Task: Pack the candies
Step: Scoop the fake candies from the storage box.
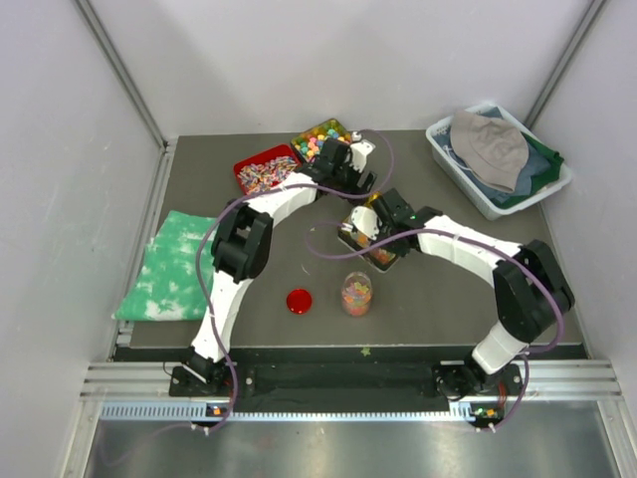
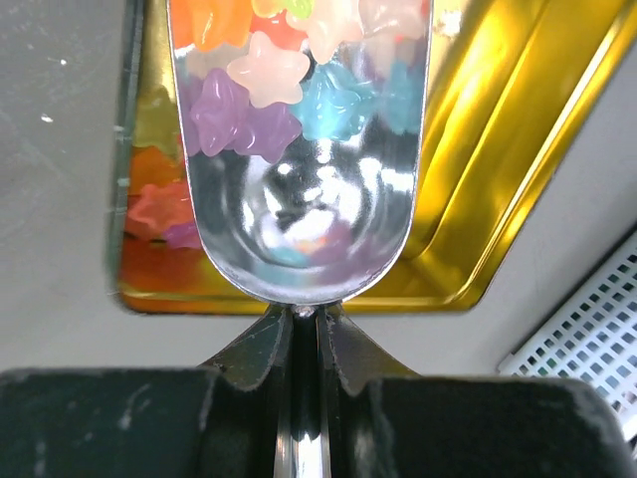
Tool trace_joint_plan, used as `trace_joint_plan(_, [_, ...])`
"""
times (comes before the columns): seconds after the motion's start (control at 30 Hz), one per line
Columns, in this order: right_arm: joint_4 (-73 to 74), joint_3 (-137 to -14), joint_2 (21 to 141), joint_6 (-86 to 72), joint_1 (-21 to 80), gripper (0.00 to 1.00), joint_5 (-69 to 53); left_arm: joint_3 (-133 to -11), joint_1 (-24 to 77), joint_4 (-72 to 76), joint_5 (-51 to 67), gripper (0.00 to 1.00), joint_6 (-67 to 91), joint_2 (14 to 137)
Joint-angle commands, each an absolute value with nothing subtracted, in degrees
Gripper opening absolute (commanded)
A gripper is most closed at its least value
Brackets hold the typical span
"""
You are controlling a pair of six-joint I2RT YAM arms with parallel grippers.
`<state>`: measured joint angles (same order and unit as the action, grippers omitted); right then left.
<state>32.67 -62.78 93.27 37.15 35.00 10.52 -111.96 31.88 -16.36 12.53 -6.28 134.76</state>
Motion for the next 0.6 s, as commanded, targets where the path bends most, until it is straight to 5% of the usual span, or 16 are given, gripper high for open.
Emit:
trace_joint_plan(0.0, [33.22, -64.69, 89.56, 35.51, 34.54, 0.00, 9.40, -114.87, 27.52, -16.08, 12.91, 0.96, -2.55, 132.71])
trace_joint_plan(0.57, [31.20, -63.81, 88.24, 34.10, 34.54, 0.00, 10.20, -113.38, 25.31, -16.79, 15.99, 0.99, -0.88, 133.24])
